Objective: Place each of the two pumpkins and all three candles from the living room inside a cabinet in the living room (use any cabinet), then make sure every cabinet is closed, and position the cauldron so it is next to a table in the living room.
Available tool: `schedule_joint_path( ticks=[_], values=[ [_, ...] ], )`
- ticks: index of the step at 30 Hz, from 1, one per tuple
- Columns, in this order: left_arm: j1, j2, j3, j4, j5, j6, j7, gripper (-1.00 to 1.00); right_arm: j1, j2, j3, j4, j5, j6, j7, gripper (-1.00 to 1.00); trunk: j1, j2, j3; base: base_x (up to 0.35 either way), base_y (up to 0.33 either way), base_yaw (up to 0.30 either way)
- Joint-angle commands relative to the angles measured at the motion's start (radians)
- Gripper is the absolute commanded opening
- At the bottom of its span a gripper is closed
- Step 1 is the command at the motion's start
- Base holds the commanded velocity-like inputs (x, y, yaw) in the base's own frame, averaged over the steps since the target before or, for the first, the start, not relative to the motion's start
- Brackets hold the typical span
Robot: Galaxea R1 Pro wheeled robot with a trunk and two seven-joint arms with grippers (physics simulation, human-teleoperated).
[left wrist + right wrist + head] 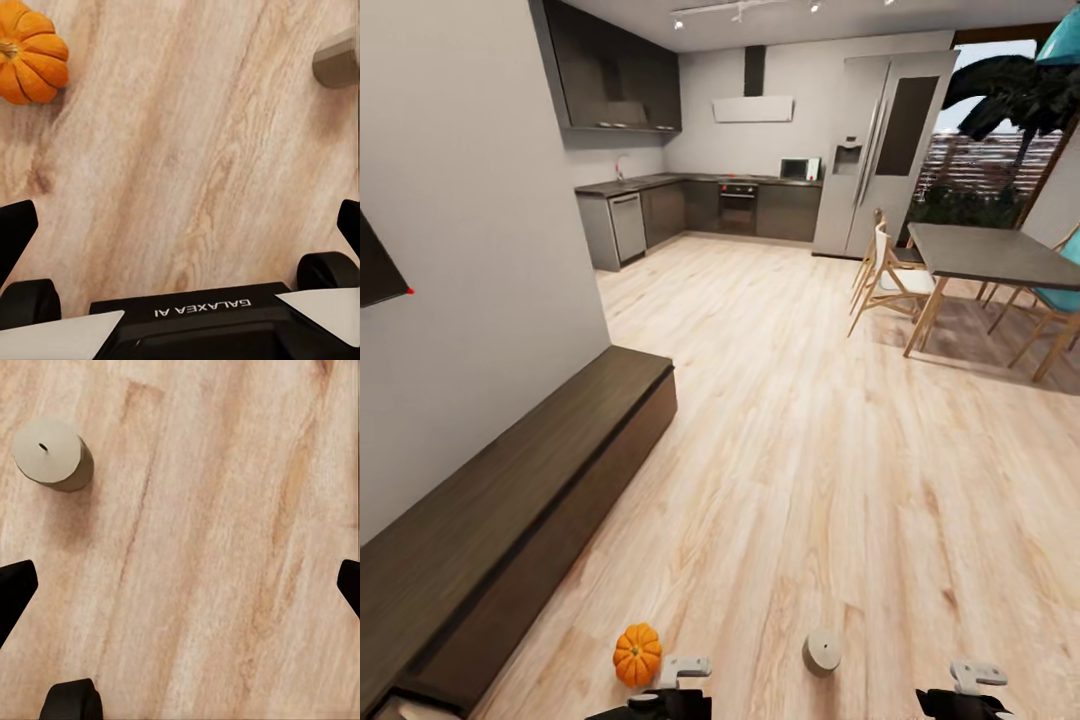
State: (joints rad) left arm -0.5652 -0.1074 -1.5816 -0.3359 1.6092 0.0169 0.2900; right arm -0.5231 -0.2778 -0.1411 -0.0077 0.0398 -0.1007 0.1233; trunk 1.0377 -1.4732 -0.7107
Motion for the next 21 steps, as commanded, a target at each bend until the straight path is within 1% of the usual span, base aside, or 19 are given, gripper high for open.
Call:
schedule_joint_path(
  ticks=[1,7,11,12,14,15,16,19,20,21],
  values=[
    [0.0,0.0,0.0,0.0,0.0,0.0,0.0,1.0,0.0,0.0,0.0,0.0,0.0,0.0,0.0,1.0,0.0,0.0,0.001,0.001,-0.001,-0.209],
    [-0.001,0.0,0.0,0.0,0.0,0.0,0.0,1.0,0.003,0.002,0.0,0.0,0.003,-0.004,0.002,1.0,0.0,0.0,0.009,0.0,0.0,-0.209],
    [-0.001,0.0,0.0,0.0,0.002,0.0,0.0,1.0,0.021,0.003,0.001,0.0,0.008,-0.065,0.002,1.0,0.0,0.0,0.014,0.0,0.0,-0.209],
    [-0.001,0.0,0.001,0.0,0.002,0.0,0.002,1.0,0.024,0.008,0.001,-0.001,0.009,-0.084,0.002,1.0,0.0,0.0,0.015,0.0,0.0,-0.209],
    [-0.002,-0.004,0.003,-0.001,0.003,0.0,0.008,1.0,0.026,0.03,0.001,-0.002,0.01,-0.106,0.002,1.0,0.0,0.0,0.018,0.0,0.0,-0.209],
    [-0.006,-0.01,0.005,-0.002,0.003,0.001,0.018,1.0,0.027,0.059,0.002,-0.005,0.015,-0.114,-0.003,1.0,0.0,0.0,0.019,0.0,0.0,-0.205],
    [-0.01,-0.013,0.005,-0.003,0.002,0.001,0.034,1.0,0.027,0.072,0.002,-0.008,0.022,-0.116,-0.013,1.0,0.0,0.0,0.021,0.0,0.0,-0.201],
    [-0.033,-0.016,0.006,-0.003,0.002,0.002,0.163,1.0,0.026,0.122,0.003,-0.018,0.063,-0.115,-0.114,1.0,0.0,0.0,0.025,0.0,0.0,-0.196],
    [-0.052,-0.011,0.006,-0.002,0.002,0.003,0.226,1.0,0.018,0.156,0.003,-0.026,0.088,-0.113,-0.182,1.0,0.0,0.0,0.026,0.0,0.0,-0.194],
    [-0.059,-0.007,0.007,0.002,0.003,0.003,0.244,1.0,0.012,0.175,0.003,-0.029,0.099,-0.11,-0.207,1.0,0.0,0.0,0.027,0.0,0.0,-0.194]
  ],
)
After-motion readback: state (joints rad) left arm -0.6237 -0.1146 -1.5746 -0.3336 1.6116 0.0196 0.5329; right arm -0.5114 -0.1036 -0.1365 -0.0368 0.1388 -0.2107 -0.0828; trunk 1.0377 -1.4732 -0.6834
